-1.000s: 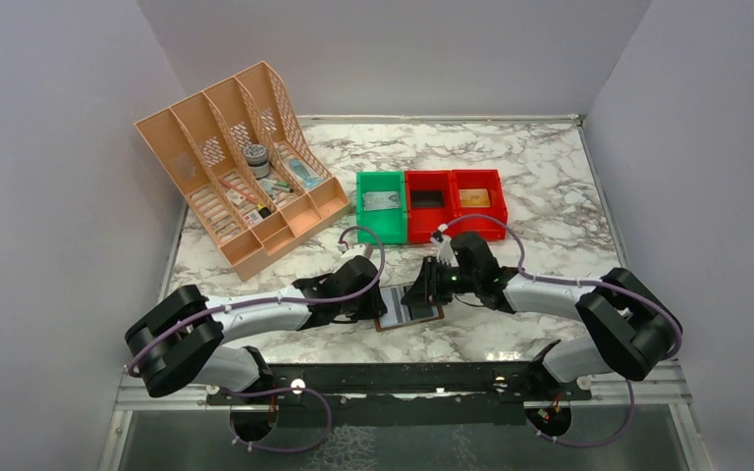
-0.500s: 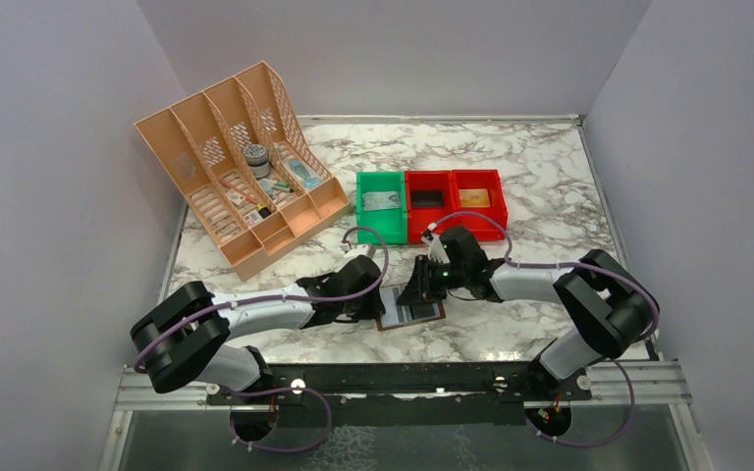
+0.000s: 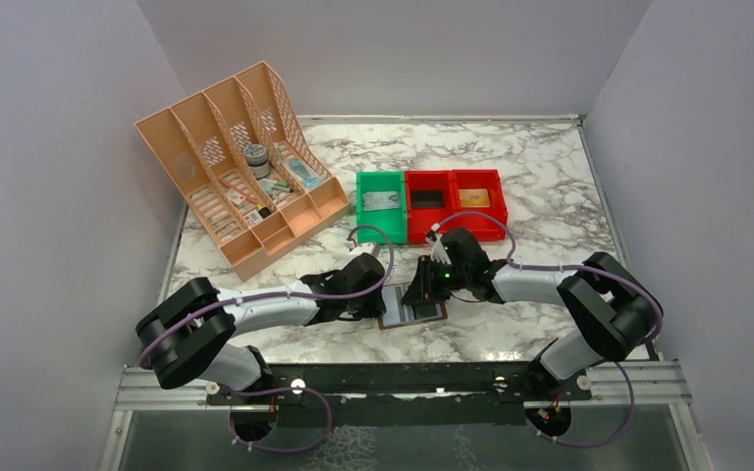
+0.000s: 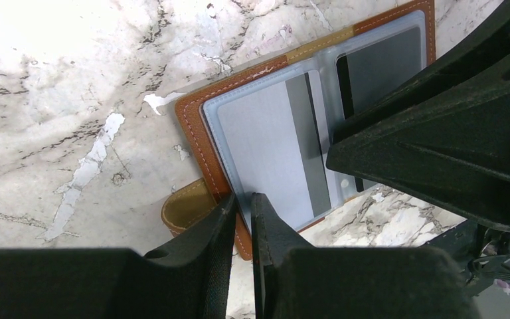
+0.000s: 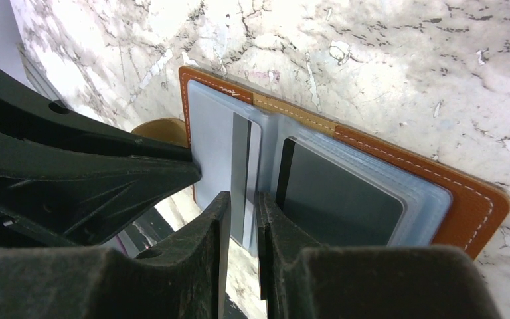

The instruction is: Take the credit cards out of the card holder

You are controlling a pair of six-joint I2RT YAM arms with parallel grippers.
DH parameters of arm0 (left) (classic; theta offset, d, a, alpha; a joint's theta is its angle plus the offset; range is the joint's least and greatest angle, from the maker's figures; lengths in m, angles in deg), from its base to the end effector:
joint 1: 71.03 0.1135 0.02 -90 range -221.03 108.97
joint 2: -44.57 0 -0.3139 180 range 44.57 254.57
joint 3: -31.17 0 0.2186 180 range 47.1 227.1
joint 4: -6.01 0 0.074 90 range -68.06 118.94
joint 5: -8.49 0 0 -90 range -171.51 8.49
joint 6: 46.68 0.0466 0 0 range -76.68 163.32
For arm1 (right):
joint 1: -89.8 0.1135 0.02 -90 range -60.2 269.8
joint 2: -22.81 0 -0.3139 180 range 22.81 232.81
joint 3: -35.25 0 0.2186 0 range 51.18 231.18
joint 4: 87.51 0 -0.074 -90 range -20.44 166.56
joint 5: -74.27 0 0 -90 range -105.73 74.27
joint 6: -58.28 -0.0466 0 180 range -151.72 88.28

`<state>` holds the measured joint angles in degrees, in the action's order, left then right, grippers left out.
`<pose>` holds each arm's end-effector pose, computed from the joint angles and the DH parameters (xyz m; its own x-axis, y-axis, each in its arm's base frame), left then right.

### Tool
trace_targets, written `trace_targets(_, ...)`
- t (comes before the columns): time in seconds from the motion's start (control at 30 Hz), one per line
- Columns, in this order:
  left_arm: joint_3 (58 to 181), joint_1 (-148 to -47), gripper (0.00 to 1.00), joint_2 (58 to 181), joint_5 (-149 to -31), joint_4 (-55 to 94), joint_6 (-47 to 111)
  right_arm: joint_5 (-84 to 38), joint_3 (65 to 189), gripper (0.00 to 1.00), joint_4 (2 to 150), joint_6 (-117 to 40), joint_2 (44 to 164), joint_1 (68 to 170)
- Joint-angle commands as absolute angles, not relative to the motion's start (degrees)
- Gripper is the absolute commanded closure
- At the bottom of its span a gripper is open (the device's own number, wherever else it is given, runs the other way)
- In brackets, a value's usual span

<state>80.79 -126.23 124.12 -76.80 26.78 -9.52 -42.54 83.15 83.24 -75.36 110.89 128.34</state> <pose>0.1337 -0.1857 0.2199 -0.8953 -0.1035 -0.4332 0.1244 0.8758 -0.4664 0.1838 0.1732 0.1984 -0.9721 0.0131 -0.2342 -0.1584 0.6996 0.6968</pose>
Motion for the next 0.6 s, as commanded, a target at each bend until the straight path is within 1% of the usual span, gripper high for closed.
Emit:
trace_targets(0.0,81.5,-126.4,0.83,125.7,-75.6,29.2,-7.7,-41.4,82.8,0.79,82.4,-75.0,111.6,128.2)
trace_targets(0.23,81.6,-126.4,0.86,125.8,-75.9,29.4,-7.6,-40.1,82.9,0.79,81.8,-75.8,111.7,128.3)
trace_targets(0.37,81.8,-126.4,0.88,126.0,-76.0,29.3,-7.5,-41.4,83.9,0.79,81.4,-75.0,113.1,128.3)
trace_targets(0.57,82.1,-126.4,0.90,126.7,-76.2,29.1,-7.3,-42.7,84.7,0.82,81.0,-73.9,113.8,128.3)
